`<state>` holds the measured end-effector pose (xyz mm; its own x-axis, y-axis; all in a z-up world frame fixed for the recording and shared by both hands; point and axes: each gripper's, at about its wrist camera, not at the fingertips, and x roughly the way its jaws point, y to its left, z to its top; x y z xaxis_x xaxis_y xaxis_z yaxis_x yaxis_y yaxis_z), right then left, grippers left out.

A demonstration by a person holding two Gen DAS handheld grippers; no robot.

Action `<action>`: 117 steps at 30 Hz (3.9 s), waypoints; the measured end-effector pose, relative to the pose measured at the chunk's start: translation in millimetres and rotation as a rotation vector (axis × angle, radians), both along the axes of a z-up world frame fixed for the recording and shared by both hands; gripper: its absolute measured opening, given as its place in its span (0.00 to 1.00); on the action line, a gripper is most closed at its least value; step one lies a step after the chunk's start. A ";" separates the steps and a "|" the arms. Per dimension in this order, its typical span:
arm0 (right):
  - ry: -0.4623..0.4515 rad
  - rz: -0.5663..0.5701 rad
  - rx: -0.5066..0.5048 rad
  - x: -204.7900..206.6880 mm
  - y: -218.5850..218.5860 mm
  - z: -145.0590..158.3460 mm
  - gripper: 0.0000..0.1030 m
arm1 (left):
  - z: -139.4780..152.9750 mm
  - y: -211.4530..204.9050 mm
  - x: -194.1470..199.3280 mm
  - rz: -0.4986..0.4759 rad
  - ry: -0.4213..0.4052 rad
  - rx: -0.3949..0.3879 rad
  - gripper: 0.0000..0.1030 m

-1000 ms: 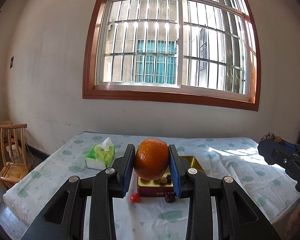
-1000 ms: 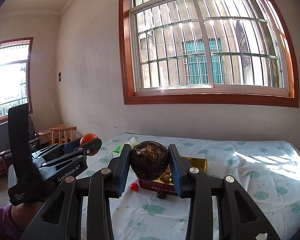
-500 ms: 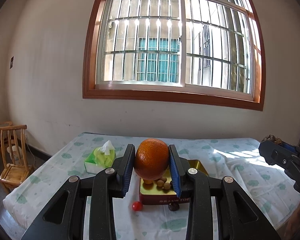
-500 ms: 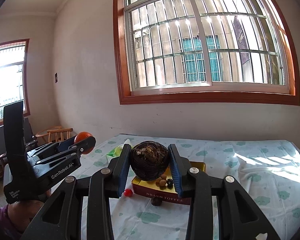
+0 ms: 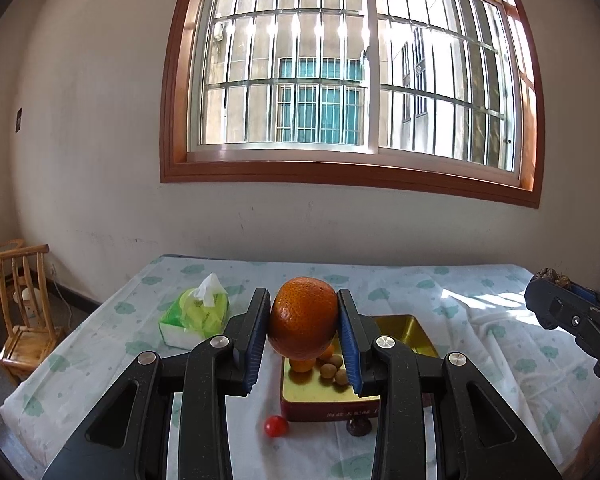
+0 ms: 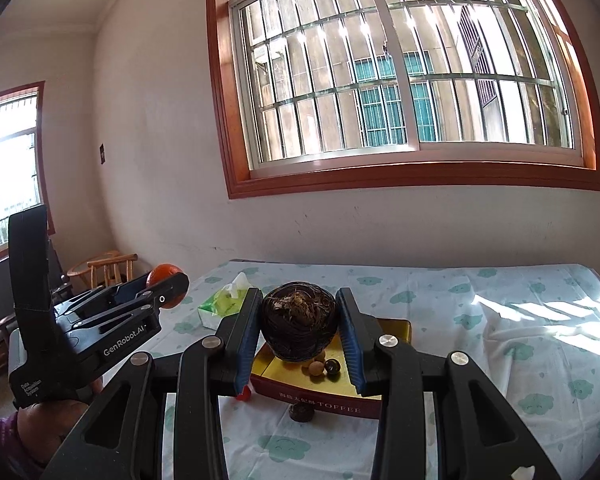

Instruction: Organize fruits

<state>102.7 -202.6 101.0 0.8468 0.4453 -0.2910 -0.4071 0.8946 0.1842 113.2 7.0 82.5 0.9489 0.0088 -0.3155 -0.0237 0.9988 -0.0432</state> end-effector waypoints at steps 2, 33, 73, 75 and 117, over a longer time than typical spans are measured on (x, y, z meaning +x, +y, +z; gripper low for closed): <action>0.008 -0.002 0.000 7.4 0.2 -1.6 0.34 | -2.5 -1.0 8.3 -0.003 0.011 0.003 0.34; 0.132 0.001 -0.024 93.1 10.2 -46.9 0.34 | -50.6 -8.3 100.4 -0.015 0.147 0.027 0.34; 0.300 -0.003 -0.006 174.4 2.0 -122.0 0.34 | -114.2 -23.6 180.8 -0.056 0.284 0.061 0.34; 0.304 -0.002 -0.007 176.8 2.0 -124.4 0.34 | -116.8 -23.6 183.6 -0.057 0.289 0.060 0.34; 0.472 0.286 -0.016 88.6 30.1 -166.1 0.46 | -104.7 39.1 120.3 0.040 0.260 0.058 0.80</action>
<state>191.3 -172.5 -65.2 0.4690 0.6308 -0.6182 -0.5107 0.7647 0.3930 233.6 46.1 -22.2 0.8348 0.0699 -0.5462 -0.0659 0.9975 0.0270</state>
